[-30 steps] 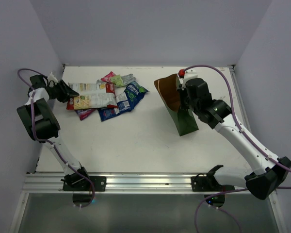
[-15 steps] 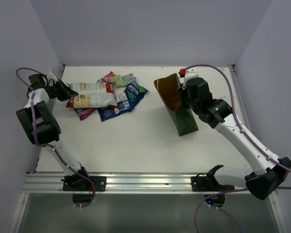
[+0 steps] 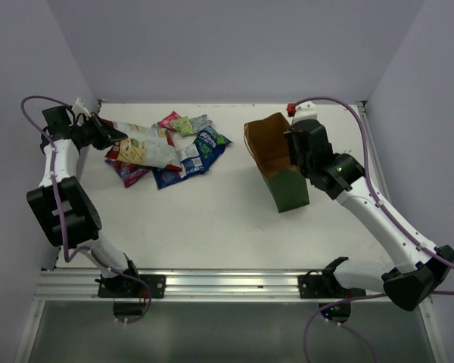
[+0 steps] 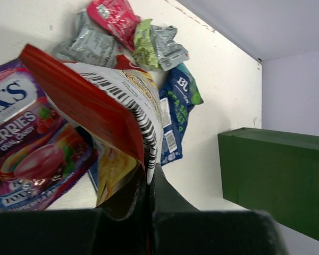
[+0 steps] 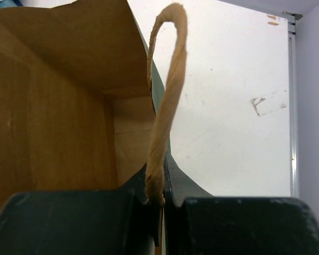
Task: Place the snacks into the paper bag
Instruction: Pick up the snack from the center of the board, then place the snack in the paper bag.
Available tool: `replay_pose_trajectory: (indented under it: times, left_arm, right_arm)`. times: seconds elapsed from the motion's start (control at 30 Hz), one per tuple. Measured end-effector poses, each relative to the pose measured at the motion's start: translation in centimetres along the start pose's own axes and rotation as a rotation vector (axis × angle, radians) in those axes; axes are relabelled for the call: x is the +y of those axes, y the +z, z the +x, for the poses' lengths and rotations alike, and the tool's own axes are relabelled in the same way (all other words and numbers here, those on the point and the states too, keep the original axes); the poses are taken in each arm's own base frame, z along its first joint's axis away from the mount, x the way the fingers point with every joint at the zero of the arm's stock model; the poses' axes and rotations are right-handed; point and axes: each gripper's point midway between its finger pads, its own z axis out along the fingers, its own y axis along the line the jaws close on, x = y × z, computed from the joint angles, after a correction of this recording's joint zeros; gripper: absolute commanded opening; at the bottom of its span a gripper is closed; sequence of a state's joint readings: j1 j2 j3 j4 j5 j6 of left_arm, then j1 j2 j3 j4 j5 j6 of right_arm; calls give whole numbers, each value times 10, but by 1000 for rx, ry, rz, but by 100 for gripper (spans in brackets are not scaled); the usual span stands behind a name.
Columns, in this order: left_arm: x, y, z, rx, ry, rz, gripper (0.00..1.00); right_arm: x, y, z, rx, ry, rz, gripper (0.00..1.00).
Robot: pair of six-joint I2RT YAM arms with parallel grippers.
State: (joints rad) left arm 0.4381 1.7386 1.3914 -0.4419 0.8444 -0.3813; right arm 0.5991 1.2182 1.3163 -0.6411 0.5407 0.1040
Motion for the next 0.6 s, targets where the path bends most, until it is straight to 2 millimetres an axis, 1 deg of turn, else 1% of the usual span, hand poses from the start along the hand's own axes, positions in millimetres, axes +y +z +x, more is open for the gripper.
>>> replay_pose_trajectory:
  times: [0.13,0.33,0.5,0.6]
  left_arm:
    - [-34,-9,3,-18,4,46,0]
    - [-94,-25,6,-52,24,136,0]
    - [-134,-38,8,-82,27,199,0]
    - [-160,-45,13,-92,28,244,0]
  right_arm:
    - [-8,-1,-3,-9,-14,39,0]
    - [-14,0,-4,-11,-39,76,0]
    - [-18,1,-5,-13,-42,100,0]
    - [-18,5,-4,-8,-46,115,0]
